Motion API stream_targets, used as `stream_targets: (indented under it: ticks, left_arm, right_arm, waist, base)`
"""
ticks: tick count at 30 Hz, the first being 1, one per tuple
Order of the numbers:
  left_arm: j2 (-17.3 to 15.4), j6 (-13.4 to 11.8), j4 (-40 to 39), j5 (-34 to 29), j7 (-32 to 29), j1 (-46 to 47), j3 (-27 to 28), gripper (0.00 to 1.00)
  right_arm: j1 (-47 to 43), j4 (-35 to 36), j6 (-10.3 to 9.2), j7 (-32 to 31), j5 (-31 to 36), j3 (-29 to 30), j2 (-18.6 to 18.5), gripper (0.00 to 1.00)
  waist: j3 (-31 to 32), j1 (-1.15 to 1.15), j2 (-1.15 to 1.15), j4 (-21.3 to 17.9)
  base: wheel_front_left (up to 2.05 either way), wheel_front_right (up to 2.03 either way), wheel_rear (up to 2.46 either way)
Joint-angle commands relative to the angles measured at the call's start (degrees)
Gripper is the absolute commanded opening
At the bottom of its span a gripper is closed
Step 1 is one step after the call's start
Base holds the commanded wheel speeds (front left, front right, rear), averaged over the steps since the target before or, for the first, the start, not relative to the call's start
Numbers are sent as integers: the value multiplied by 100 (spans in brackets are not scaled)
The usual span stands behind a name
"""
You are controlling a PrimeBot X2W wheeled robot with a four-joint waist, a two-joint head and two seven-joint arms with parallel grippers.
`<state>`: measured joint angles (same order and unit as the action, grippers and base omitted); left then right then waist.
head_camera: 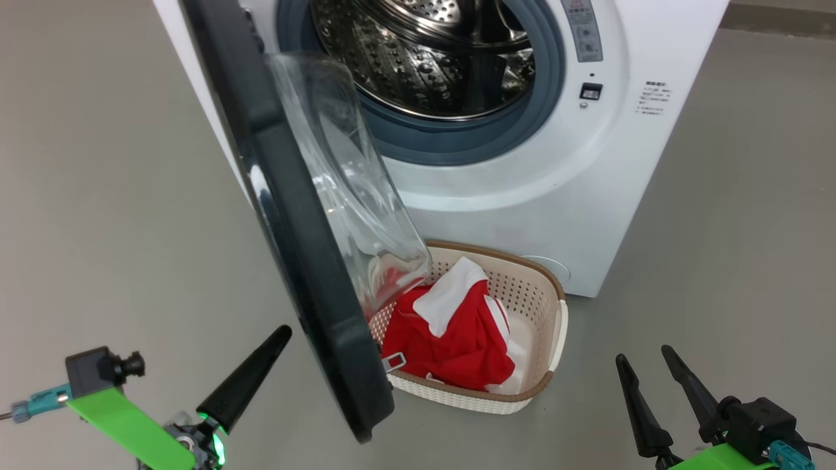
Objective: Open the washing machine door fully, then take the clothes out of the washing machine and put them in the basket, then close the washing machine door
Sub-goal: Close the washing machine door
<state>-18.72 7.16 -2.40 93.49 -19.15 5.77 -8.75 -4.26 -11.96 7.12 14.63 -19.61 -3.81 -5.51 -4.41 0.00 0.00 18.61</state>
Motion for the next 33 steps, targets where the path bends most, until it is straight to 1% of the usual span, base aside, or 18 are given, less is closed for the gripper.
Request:
stream_targets:
  ticks: [1,9,14,24,29,33]
  left_arm:
    - [-72,33,-143,-68,-67,311,217,0]
    - [149,33,-265,-278,-139,398,167,0]
    - [279,33,-285,-449,-84,531,-22,0]
    - [471,33,52,-709,371,1125,-392,0]
    - [486,33,273,-804,659,1531,-580,0]
    - [490,33,424,-731,811,1852,-699,0]
  right_arm:
    - [215,145,36,37,-4,-123,-113,100]
    - [287,141,36,37,-22,-117,-117,100]
    - [336,154,36,37,-23,-120,-85,100]
    - [490,194,36,37,-16,-77,-51,100]
    - [601,217,36,37,-12,-26,-32,100]
    - [692,232,36,37,-14,-1,-12,100]
  waist:
    - [-50,0,0,-73]
    - [-147,0,0,-305]
    - [-199,0,0,-478]
    - [-448,0,0,-881]
    - [-618,0,0,-1122]
    - [-752,0,0,-1321]
  base:
    - [0,0,0]
    - [0,0,0]
    - [0,0,0]
    - [0,0,0]
    - [0,0,0]
    - [0,0,0]
